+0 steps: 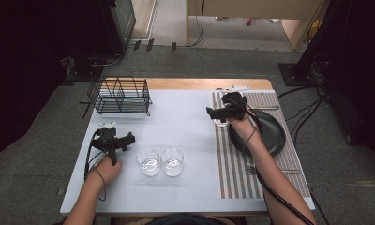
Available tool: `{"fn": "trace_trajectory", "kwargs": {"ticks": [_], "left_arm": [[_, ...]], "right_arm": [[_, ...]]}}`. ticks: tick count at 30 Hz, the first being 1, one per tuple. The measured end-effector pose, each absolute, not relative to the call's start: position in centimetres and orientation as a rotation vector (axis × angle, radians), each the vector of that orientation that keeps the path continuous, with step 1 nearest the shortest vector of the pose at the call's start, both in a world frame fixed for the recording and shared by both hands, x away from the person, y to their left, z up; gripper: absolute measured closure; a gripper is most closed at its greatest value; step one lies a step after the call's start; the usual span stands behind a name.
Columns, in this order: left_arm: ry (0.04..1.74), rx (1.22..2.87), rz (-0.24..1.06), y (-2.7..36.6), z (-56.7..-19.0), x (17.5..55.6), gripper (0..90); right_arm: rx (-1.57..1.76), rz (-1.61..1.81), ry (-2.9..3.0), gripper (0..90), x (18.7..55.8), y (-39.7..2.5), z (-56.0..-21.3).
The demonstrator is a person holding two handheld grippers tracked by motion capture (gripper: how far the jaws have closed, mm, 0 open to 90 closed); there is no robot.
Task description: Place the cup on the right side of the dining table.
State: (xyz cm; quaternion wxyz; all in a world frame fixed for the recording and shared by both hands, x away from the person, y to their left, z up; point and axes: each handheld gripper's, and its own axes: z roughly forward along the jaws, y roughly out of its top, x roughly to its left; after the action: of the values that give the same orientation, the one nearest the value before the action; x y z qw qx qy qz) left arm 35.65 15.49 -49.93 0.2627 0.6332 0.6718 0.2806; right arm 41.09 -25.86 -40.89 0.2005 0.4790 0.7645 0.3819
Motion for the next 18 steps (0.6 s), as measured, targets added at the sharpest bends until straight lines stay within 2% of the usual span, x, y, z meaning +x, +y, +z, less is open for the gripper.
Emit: {"fn": "trace_trajectory", "kwargs": {"ticks": [18], "left_arm": [[1.817,1.713,0.759,15.49,-49.93,35.65,0.0]], "right_arm": [[1.299,1.084,2.145,0.3,40.41,-25.0,-40.22]]}}
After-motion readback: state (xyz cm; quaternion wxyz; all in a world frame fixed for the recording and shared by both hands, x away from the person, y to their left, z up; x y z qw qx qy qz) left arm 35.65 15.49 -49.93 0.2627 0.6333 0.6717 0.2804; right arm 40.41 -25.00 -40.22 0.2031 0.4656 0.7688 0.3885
